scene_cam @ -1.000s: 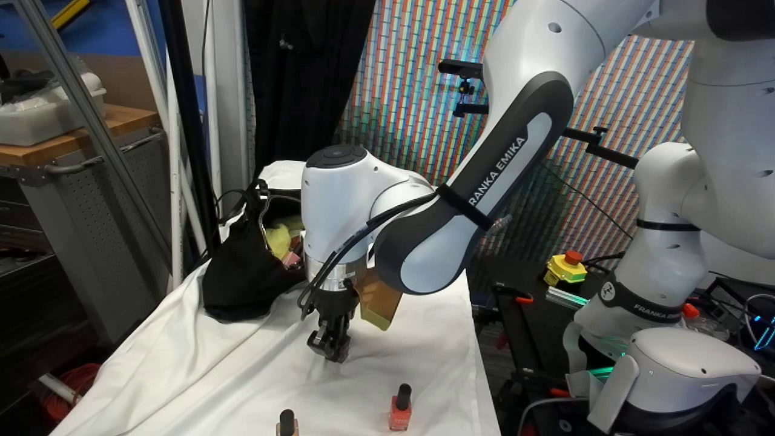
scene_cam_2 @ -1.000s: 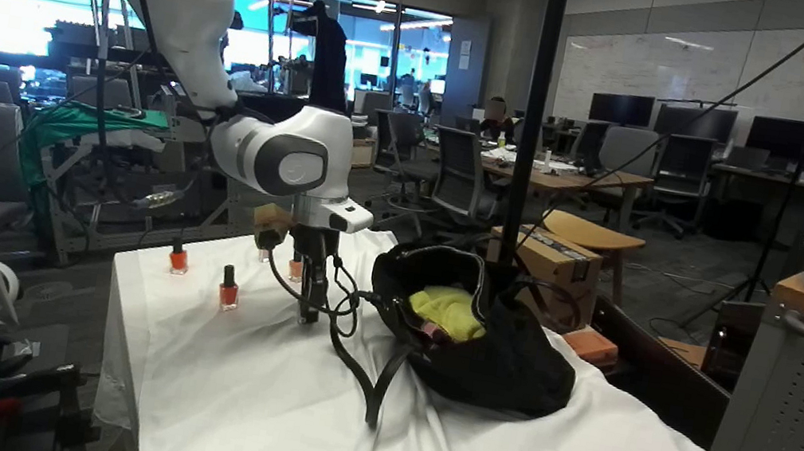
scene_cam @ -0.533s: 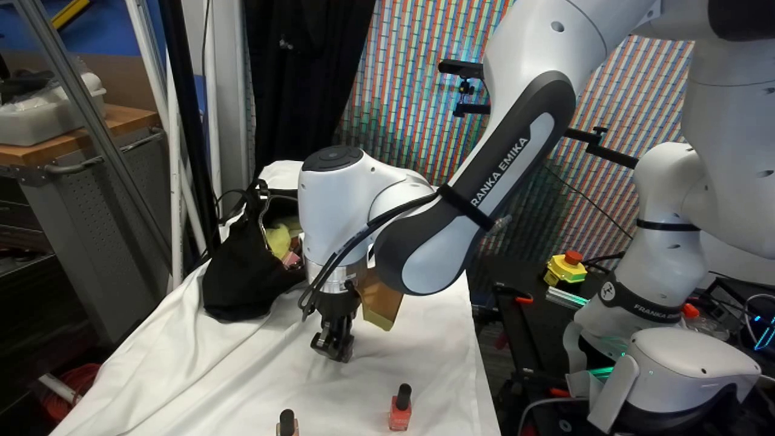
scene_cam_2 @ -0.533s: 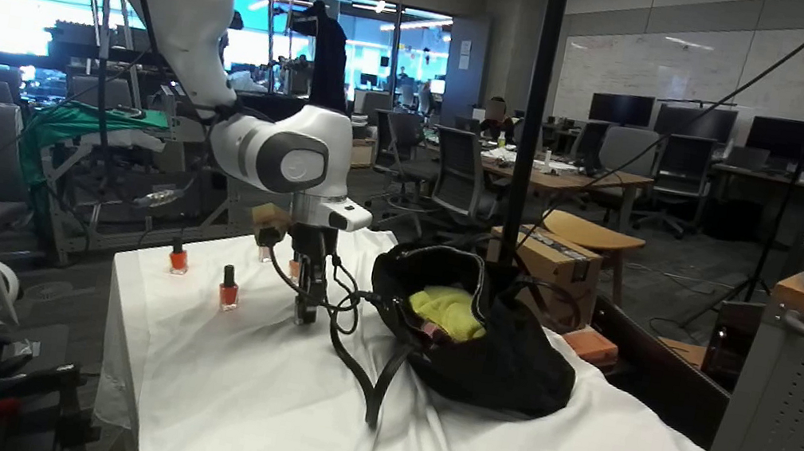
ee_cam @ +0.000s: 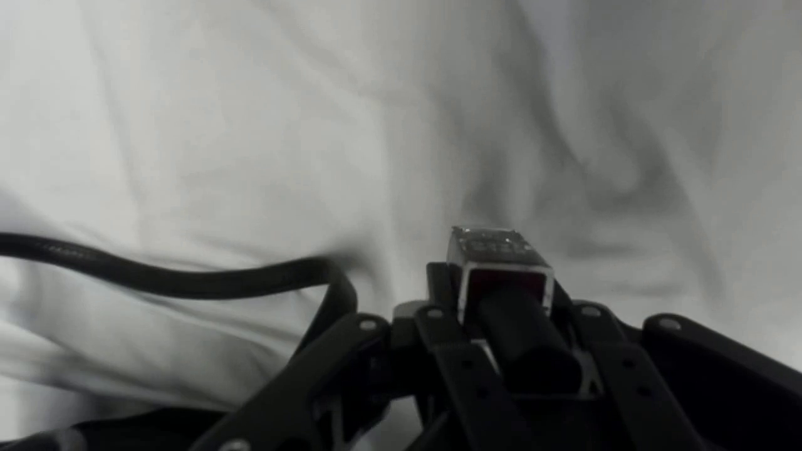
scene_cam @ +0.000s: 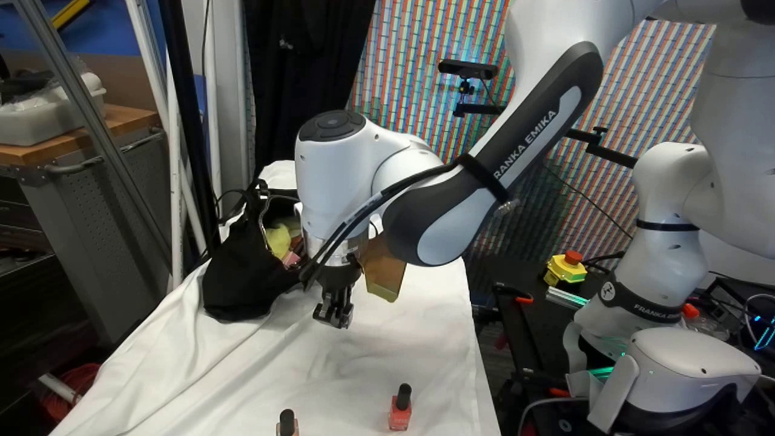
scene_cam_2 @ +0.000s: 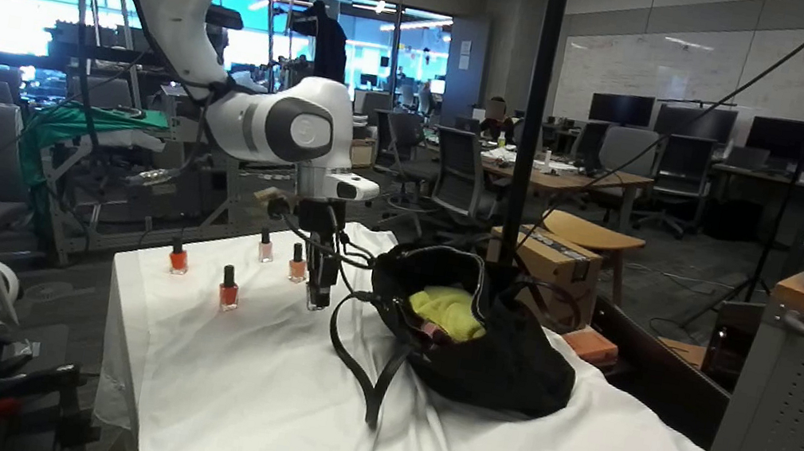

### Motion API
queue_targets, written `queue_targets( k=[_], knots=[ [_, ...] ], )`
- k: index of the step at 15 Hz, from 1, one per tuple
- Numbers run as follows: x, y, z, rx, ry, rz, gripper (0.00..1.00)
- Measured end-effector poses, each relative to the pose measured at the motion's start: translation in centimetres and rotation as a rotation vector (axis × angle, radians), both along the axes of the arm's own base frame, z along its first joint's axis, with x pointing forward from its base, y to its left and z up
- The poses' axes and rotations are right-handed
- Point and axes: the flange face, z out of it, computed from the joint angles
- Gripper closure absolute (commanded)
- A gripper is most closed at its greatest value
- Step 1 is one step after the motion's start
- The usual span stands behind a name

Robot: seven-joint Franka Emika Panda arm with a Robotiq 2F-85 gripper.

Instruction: Pick up all the nail polish from the table and put them in the black bag.

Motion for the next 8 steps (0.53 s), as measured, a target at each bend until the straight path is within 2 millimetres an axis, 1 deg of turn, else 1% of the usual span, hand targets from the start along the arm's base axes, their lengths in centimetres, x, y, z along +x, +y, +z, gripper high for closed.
queue_targets(
  k=[5, 8],
  knots=[
    [1.0, -2.0, 4.8, -0.082, -0.089, -0.008, 0.84],
    [1.7, -3.3, 7.0, -0.12, -0.141, -0.013, 0.84]
  ],
)
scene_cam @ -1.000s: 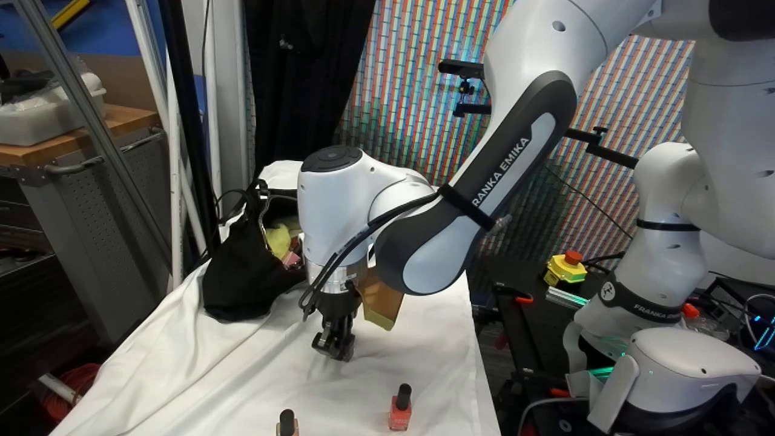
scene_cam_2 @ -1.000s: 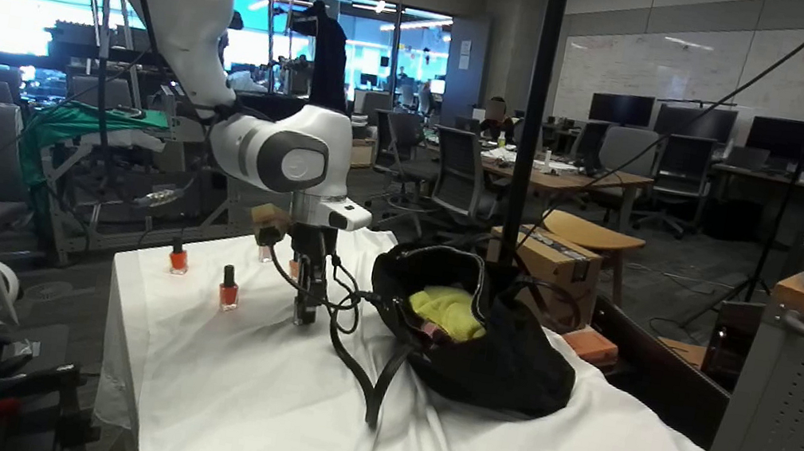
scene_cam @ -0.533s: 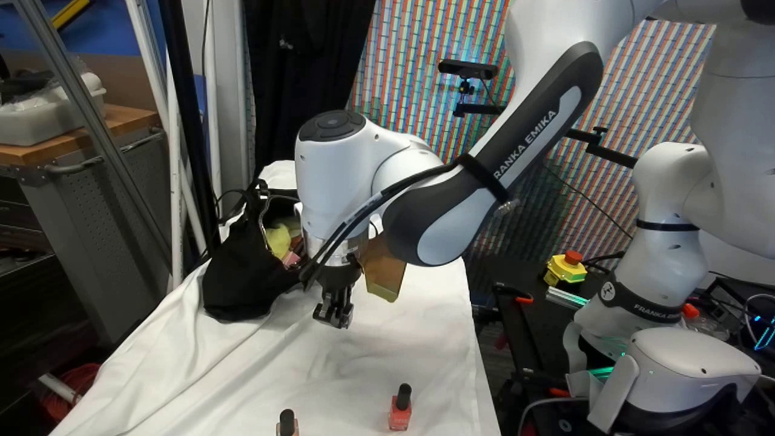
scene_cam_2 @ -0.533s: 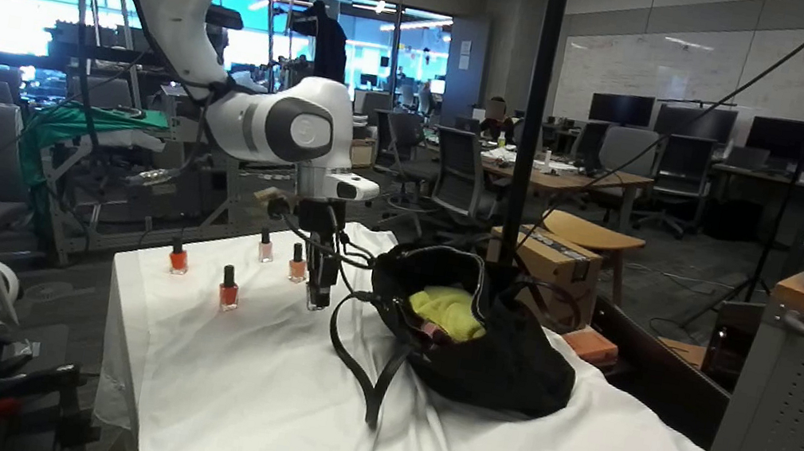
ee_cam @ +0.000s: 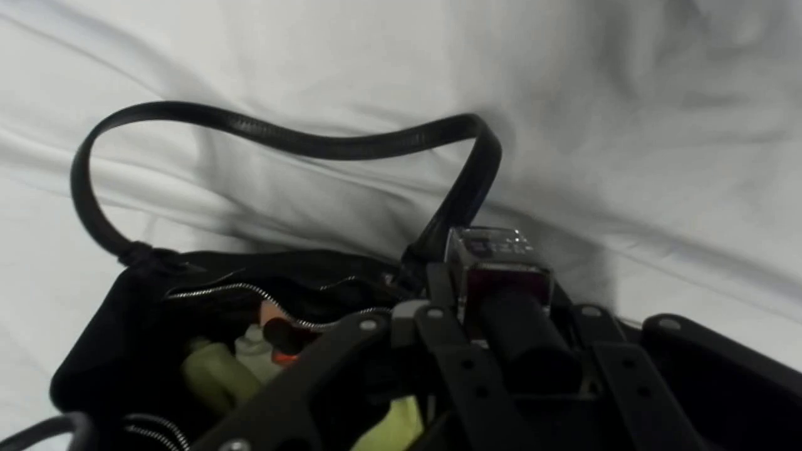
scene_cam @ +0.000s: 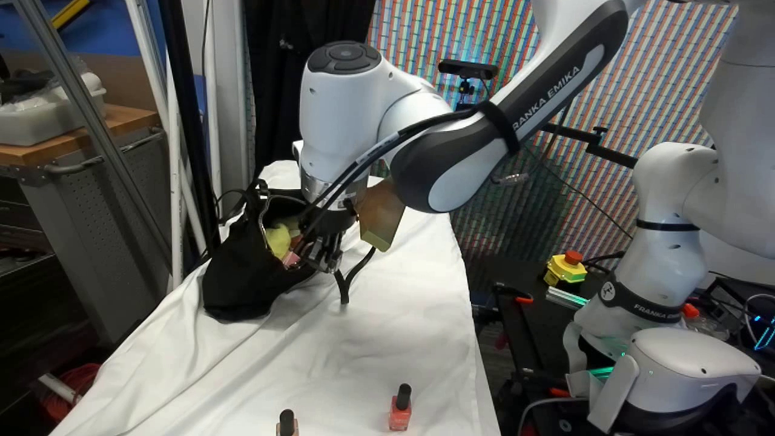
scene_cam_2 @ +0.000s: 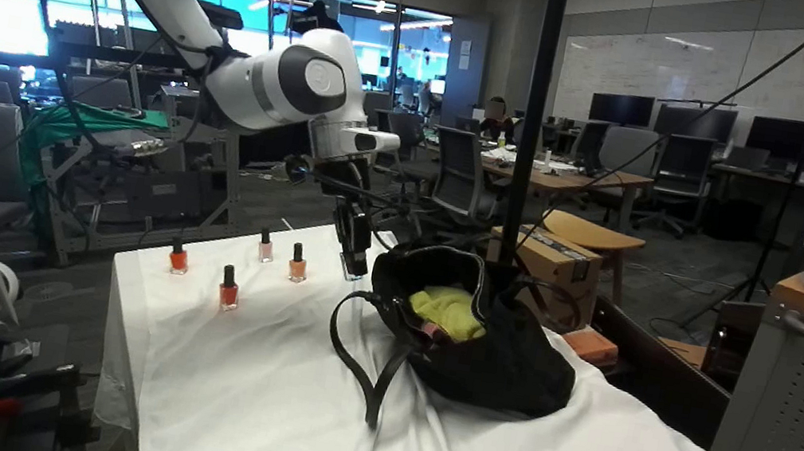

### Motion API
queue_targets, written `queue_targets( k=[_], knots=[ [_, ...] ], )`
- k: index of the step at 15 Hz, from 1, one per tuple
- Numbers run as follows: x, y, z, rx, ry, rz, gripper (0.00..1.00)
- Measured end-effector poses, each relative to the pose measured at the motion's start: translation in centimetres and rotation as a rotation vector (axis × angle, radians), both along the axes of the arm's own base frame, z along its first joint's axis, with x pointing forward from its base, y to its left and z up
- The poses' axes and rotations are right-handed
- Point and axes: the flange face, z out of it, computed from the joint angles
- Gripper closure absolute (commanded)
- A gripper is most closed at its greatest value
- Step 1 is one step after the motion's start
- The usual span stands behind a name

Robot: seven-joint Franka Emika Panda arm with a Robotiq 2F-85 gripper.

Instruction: Pick up all the nail polish from the table and put them in the black bag.

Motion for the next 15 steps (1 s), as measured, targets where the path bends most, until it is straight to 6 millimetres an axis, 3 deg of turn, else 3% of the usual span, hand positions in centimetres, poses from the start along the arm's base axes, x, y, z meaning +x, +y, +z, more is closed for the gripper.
queue_targets(
  k=[8, 15],
  knots=[
    [3.5, -3.6, 2.8, -0.049, -0.097, -0.003, 0.84],
    [6.2, -4.5, 0.8, -0.031, -0.129, -0.013, 0.84]
  ],
)
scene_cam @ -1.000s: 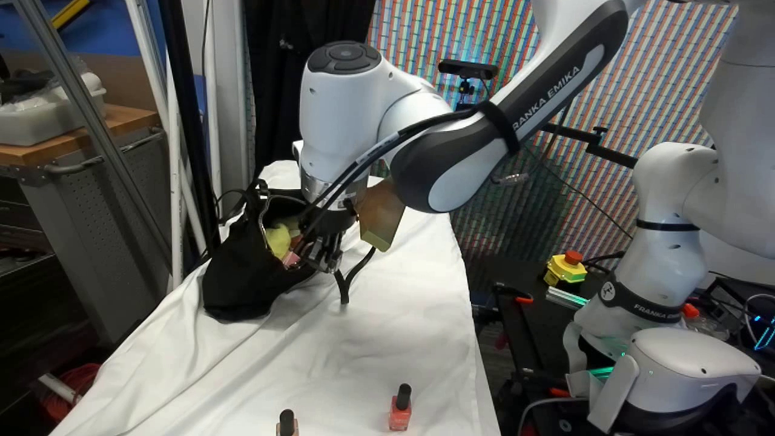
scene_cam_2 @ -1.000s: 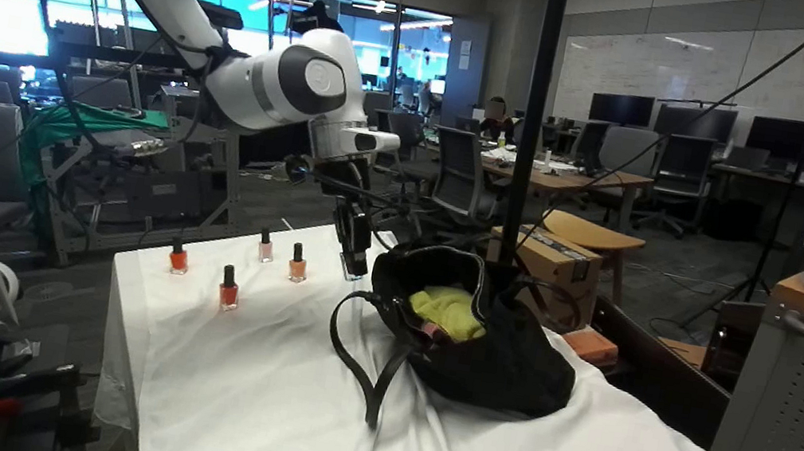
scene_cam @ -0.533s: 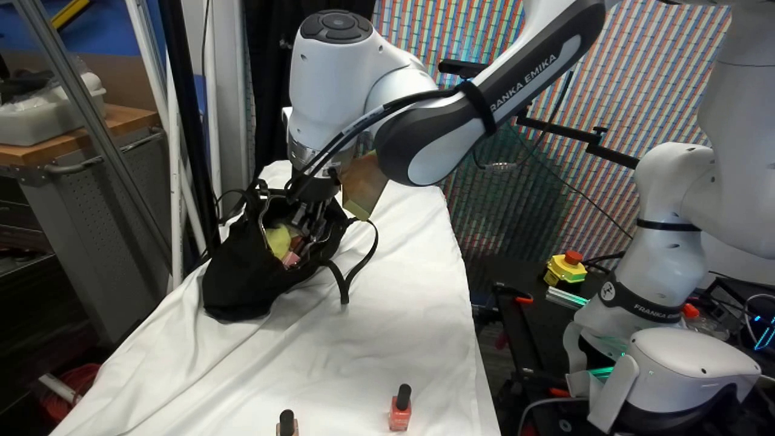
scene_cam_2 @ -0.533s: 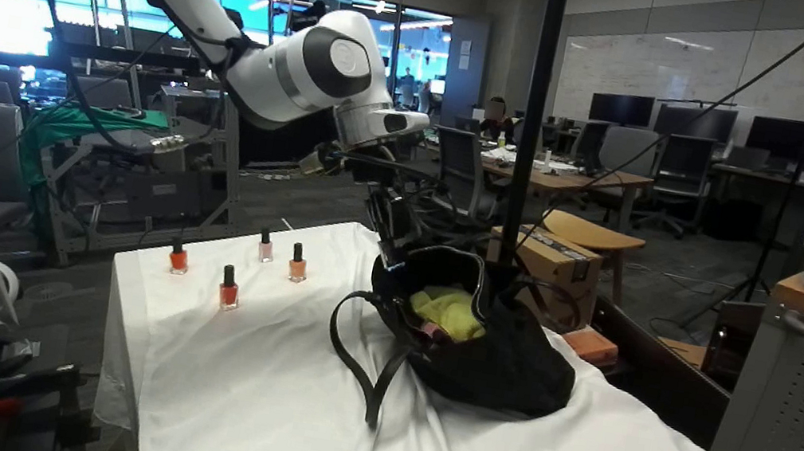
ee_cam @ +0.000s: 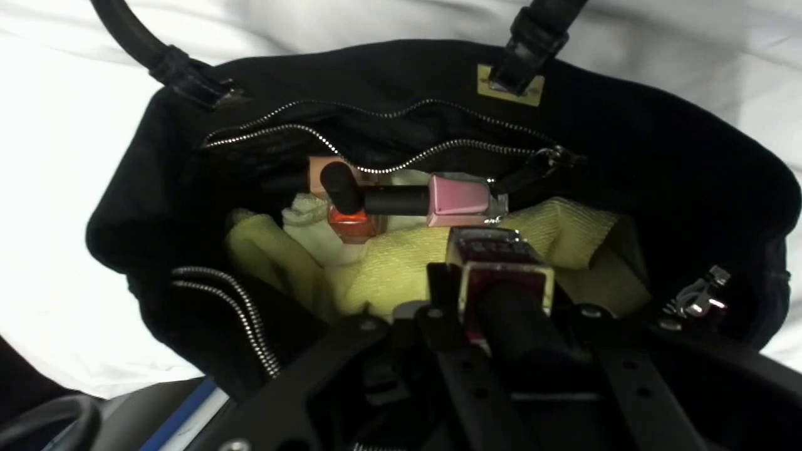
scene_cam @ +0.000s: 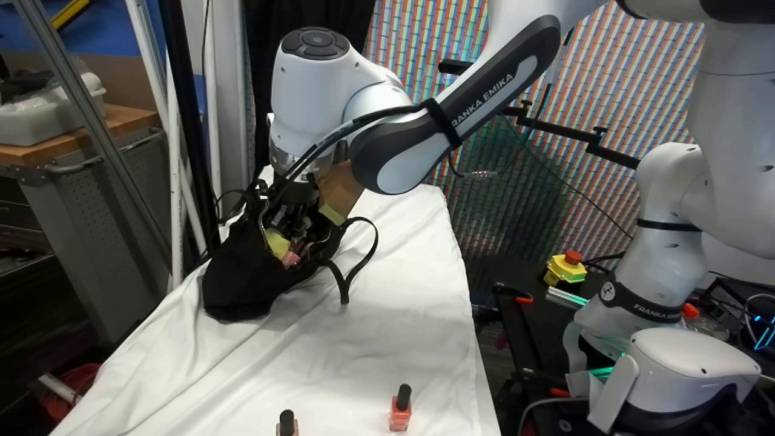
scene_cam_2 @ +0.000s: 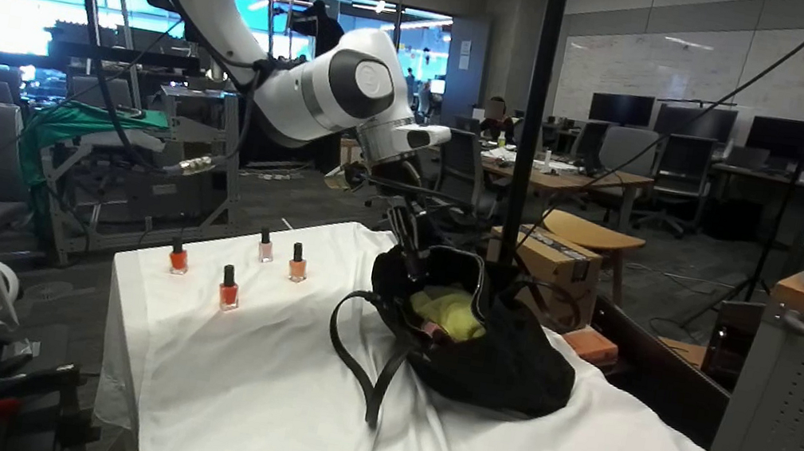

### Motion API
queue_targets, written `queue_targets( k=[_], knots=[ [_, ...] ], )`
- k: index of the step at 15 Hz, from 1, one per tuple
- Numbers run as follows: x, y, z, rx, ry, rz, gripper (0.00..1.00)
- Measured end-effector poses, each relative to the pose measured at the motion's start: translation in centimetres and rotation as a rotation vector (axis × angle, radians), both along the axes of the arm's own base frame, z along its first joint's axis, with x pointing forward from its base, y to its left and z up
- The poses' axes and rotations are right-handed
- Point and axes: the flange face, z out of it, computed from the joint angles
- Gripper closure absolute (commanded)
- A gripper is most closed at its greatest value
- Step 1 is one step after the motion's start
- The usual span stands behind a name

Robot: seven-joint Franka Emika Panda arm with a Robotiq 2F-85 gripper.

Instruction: Pick up all the nail polish from the table and put them in the black bag.

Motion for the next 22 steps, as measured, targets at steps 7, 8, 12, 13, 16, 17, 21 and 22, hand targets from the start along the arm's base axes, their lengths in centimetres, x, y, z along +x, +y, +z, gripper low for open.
queue_targets(
  k=[7, 8, 12, 13, 16, 17, 21, 22],
  knots=[
    [0.8, 0.5, -1.3, 0.016, 0.002, -0.003, 0.02],
    [0.8, 0.5, -1.3, 0.016, 0.002, -0.002, 0.0],
    [0.5, 0.7, -1.5, 0.017, 0.013, -0.003, 0.0],
    [0.4, 0.8, -1.6, 0.016, 0.02, -0.004, 0.0],
    [-0.5, 1.2, -1.5, 0.014, 0.033, 0.002, 0.0],
    [-1.0, 1.4, -1.4, 0.015, 0.038, 0.005, 0.0],
    [-4.1, 1.8, -0.7, 0.017, 0.071, 0.029, 0.0],
    [-5.1, 2.0, -0.5, 0.018, 0.085, 0.045, 0.0]
  ],
)
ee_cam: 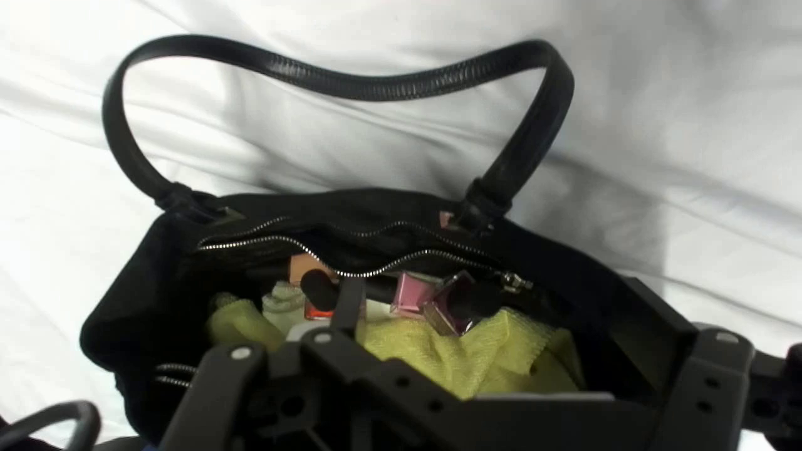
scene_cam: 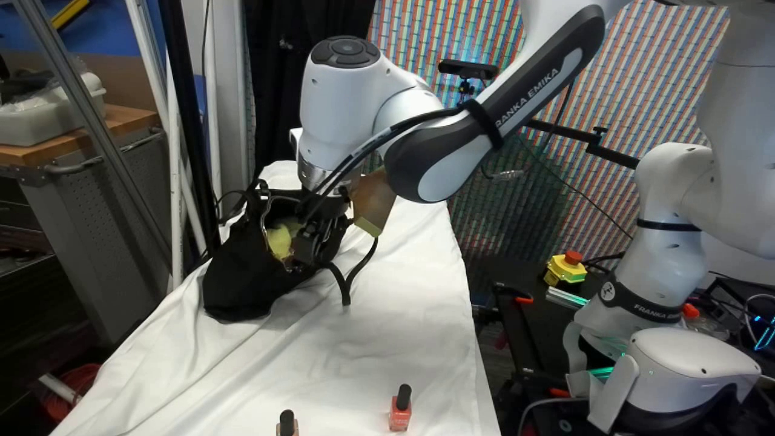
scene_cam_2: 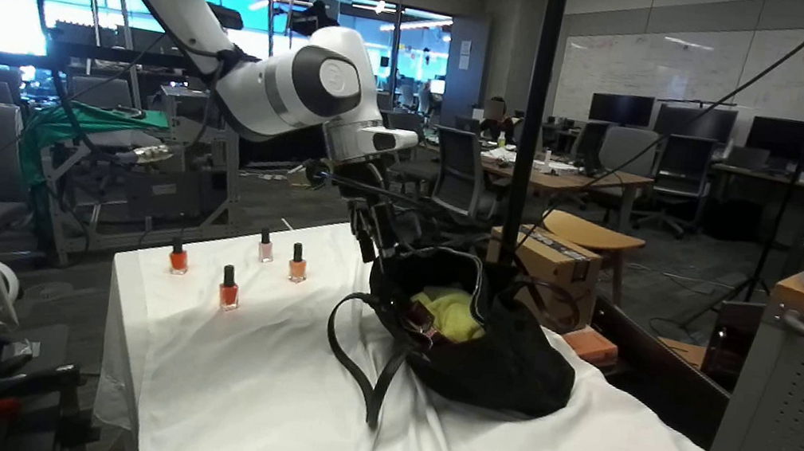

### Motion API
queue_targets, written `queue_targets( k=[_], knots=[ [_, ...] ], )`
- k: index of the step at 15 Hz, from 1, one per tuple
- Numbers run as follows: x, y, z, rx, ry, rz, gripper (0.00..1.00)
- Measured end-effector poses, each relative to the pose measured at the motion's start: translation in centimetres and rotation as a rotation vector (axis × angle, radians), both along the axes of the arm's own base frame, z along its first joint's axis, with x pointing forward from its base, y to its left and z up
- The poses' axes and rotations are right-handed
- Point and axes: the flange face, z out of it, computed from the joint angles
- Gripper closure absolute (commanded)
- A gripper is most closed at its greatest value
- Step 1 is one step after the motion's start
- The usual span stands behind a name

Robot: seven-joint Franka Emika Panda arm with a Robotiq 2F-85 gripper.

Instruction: Pick up all the nail polish from the table and put them in the black bag.

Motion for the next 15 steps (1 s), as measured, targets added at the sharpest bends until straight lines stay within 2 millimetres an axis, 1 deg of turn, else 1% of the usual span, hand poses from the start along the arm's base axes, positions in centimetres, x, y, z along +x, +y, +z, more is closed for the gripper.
queue_targets(
  k=[5, 9, 12, 15],
  knots=[
    [-5.5, 1.1, 0.6, 0.02, 0.069, 0.09, 0.0],
    [-9.7, 2.3, 0.3, 0.058, 0.138, 0.169, 0.0],
    [-12.2, 3.5, -0.1, 0.095, 0.186, 0.227, 0.0],
    [-14.0, 5.1, -0.5, 0.124, 0.217, 0.268, 0.0]
  ],
)
